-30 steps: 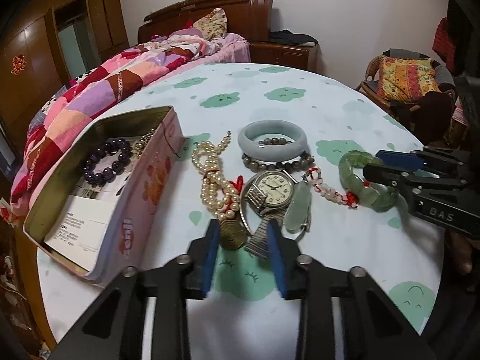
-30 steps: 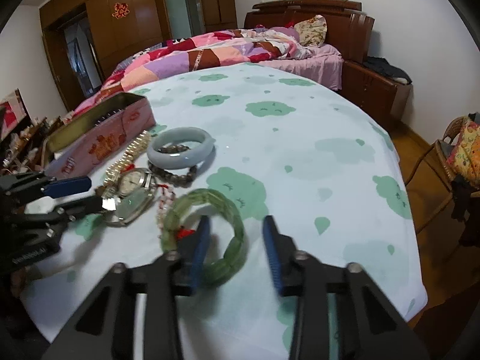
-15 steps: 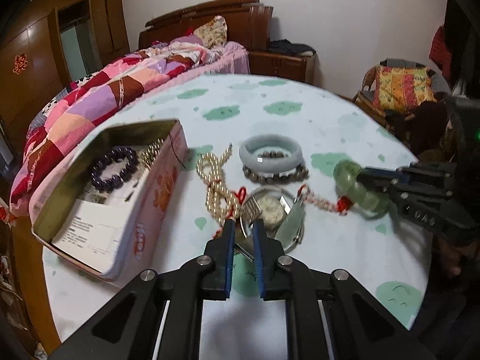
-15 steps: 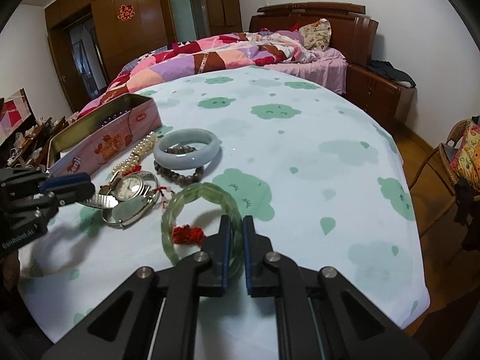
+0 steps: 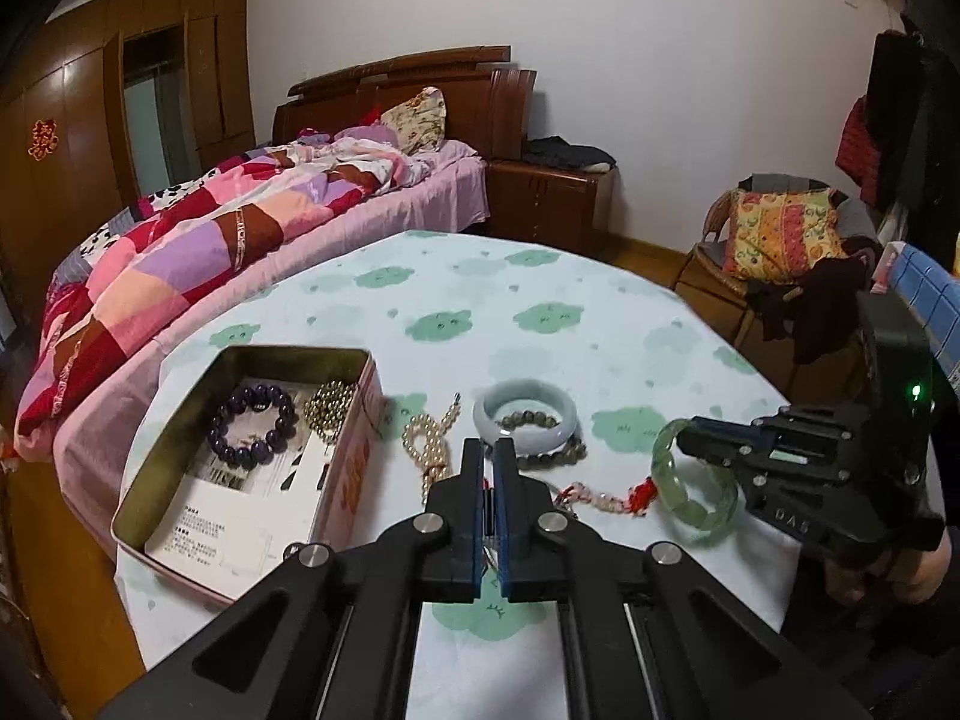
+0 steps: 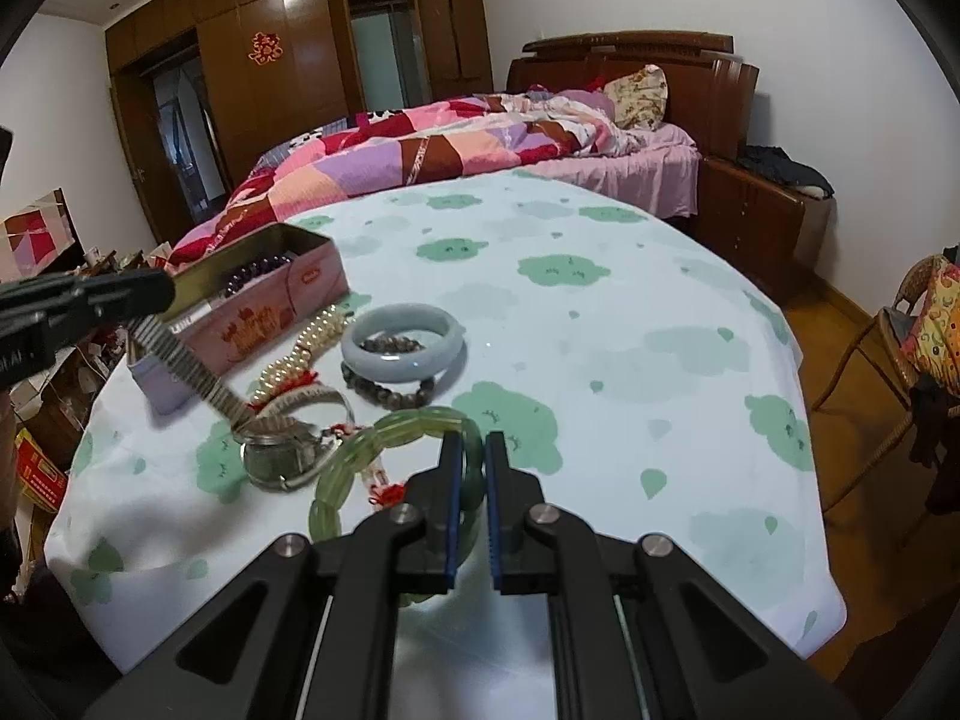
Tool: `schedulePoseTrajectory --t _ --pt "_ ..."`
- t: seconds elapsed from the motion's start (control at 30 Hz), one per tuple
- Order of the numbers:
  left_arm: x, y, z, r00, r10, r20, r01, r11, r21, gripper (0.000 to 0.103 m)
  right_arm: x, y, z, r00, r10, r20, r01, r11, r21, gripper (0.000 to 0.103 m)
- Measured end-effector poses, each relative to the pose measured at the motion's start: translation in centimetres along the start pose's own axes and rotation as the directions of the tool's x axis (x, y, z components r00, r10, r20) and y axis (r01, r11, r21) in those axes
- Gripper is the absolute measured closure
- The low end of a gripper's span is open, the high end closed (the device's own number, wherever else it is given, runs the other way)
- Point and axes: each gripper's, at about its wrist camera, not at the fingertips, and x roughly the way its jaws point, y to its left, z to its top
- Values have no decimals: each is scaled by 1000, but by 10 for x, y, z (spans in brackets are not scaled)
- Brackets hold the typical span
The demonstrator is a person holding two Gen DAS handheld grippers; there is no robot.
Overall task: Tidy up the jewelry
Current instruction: 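Lift the bangle and watch and carry both grippers over the tin box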
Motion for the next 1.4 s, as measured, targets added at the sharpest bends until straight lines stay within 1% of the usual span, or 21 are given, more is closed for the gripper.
schedulePoseTrajectory --t 0.23,0.3,0.57,0.7,0.87,1.07,1.2,1.4 --pt "1 1 5 1000 3 -7 -3 1000 -3 101 -2 2 3 1000 2 13 -2 1000 -2 94" --pt "-3 3 7 1000 5 8 -5 1000 -6 101 -2 2 3 1000 1 17 -1 1000 -2 94" --pt "-24 1 31 997 -3 74 0 999 36 101 -13 10 14 999 12 50 -11 1000 -22 94" --pt "-35 4 42 995 7 104 -12 999 47 101 -16 16 21 998 20 61 -18 999 -35 94" --pt "-52 14 59 988 40 151 -50 997 64 101 -19 23 32 996 35 77 -30 998 -56 94" --pt "-64 35 76 978 90 189 -104 992 66 101 -23 41 57 992 65 105 -55 993 -100 94" --pt "-68 54 85 971 128 202 -143 988 62 101 -21 56 75 990 84 116 -68 988 -140 94" --pt "-68 82 90 965 175 197 -186 982 40 101 -10 80 100 987 115 114 -91 976 -196 94"
